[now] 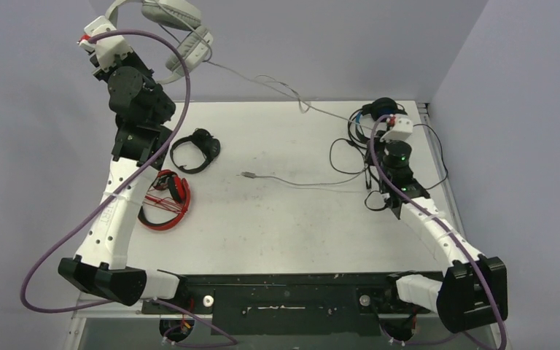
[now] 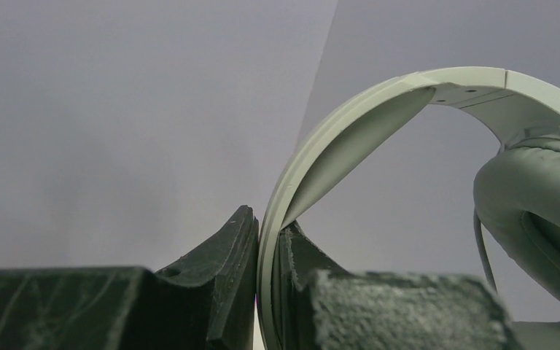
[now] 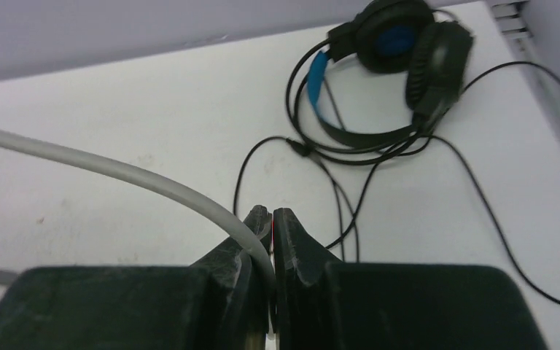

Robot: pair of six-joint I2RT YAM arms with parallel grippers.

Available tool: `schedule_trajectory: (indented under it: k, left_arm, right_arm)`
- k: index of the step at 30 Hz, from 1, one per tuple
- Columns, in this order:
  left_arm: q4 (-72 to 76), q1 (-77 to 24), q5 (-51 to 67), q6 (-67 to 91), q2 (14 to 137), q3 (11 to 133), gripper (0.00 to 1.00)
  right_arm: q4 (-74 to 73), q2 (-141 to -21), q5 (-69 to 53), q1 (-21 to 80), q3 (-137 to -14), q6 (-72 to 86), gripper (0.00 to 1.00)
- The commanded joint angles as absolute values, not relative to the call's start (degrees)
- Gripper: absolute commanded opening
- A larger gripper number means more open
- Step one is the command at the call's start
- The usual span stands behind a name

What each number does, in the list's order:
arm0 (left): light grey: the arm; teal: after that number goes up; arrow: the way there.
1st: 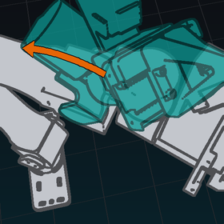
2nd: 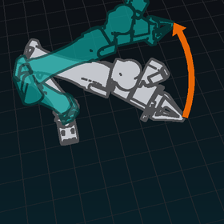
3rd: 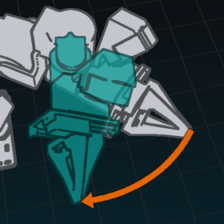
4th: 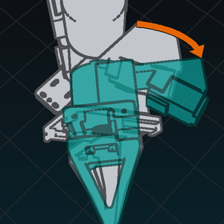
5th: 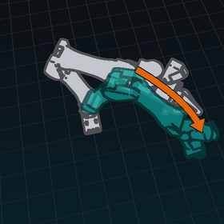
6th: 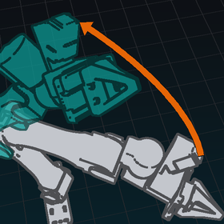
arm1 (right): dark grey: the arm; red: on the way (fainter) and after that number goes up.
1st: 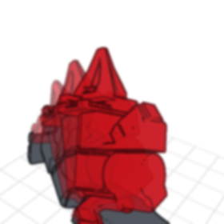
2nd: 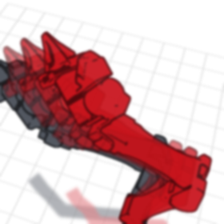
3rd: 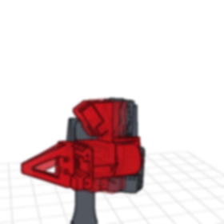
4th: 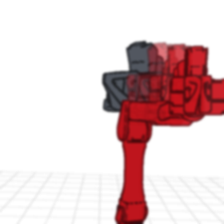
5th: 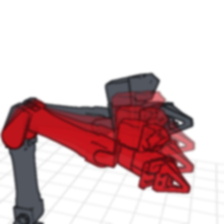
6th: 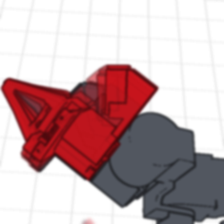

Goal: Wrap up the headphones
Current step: Untie the headphones cable from the headphones.

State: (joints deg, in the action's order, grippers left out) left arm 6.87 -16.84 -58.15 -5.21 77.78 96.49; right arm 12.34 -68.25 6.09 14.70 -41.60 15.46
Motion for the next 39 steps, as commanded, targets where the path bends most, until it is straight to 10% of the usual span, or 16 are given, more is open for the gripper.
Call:
schedule_trajectory:
  k: [1, 16, 28, 34, 39]
  left_arm:
    - [17.9, -12.9, -61.4, -5.7, 76.6, 100.4, 0.0]
    - [18.5, 1.8, -66.7, -3.3, 77.8, 98.5, 0.0]
    - [10.0, 3.1, -63.4, 7.6, 78.9, 98.7, 0.0]
    - [3.1, 3.1, -56.7, 16.5, 79.0, 100.9, 0.0]
    - [-2.4, 1.9, -49.8, 21.4, 79.6, 103.7, 0.0]
  right_arm:
    - [0.7, -64.4, 6.9, 7.0, -49.7, 17.5, 0.0]
    - [-23.3, -65.3, 50.7, -7.2, -75.8, 36.5, 0.0]
    - [-3.4, -64.7, 62.3, -6.7, -86.6, 3.8, 0.01]
    - [1.5, -65.6, 60.9, 6.7, -89.6, -19.4, 0.77]
    - [-24.6, -64.3, 33.8, 18.7, -92.7, -7.1, 0.93]
